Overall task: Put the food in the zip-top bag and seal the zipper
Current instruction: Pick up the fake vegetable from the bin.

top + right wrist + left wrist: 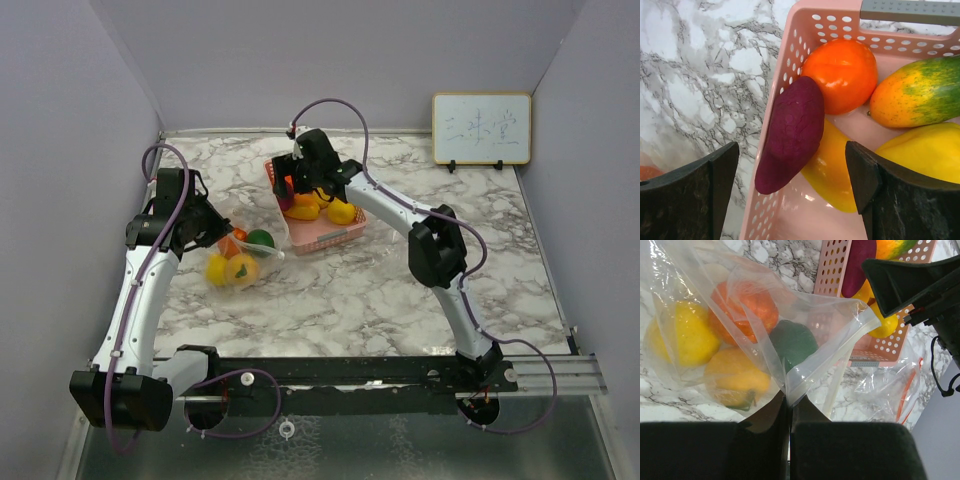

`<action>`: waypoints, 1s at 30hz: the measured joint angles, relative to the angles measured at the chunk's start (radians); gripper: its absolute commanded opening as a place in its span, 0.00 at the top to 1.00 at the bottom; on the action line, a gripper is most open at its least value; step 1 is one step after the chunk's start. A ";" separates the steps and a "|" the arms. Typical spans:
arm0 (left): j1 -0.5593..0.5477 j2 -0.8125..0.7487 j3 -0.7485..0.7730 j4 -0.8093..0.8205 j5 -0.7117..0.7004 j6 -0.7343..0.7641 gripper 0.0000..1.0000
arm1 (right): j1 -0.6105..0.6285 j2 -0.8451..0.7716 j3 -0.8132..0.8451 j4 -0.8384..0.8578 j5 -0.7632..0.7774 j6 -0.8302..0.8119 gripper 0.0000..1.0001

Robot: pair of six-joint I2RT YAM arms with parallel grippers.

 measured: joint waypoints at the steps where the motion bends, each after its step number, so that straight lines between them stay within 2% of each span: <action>1: 0.000 0.000 0.000 -0.005 0.000 0.003 1.00 | 0.000 0.005 0.000 0.000 0.000 0.005 0.16; 4: 0.000 0.002 0.000 -0.013 -0.001 0.010 1.00 | 0.000 0.019 0.003 0.005 -0.002 0.018 0.18; 7: 0.000 0.005 0.000 -0.014 -0.001 0.015 1.00 | 0.000 0.041 0.003 0.019 -0.006 0.030 0.25; 12: 0.000 0.011 0.000 -0.013 -0.001 0.024 1.00 | -0.003 0.084 0.003 0.057 -0.061 0.053 0.60; 13: 0.000 0.013 0.000 -0.012 -0.001 0.024 1.00 | -0.004 0.084 0.003 0.063 -0.068 0.057 0.71; 16: 0.000 0.015 0.000 -0.012 -0.001 0.026 1.00 | -0.010 0.084 0.003 0.073 -0.085 0.060 0.81; 20: 0.003 0.015 0.000 -0.011 -0.001 0.026 1.00 | -0.018 0.076 -0.019 0.084 -0.089 0.061 0.82; 23: 0.005 0.015 0.000 -0.008 -0.001 0.024 1.00 | -0.026 0.016 -0.095 0.085 -0.090 0.051 0.82; 30: 0.005 0.015 0.000 0.024 0.003 0.004 1.00 | -0.040 -0.315 -0.299 0.101 -0.159 0.002 0.82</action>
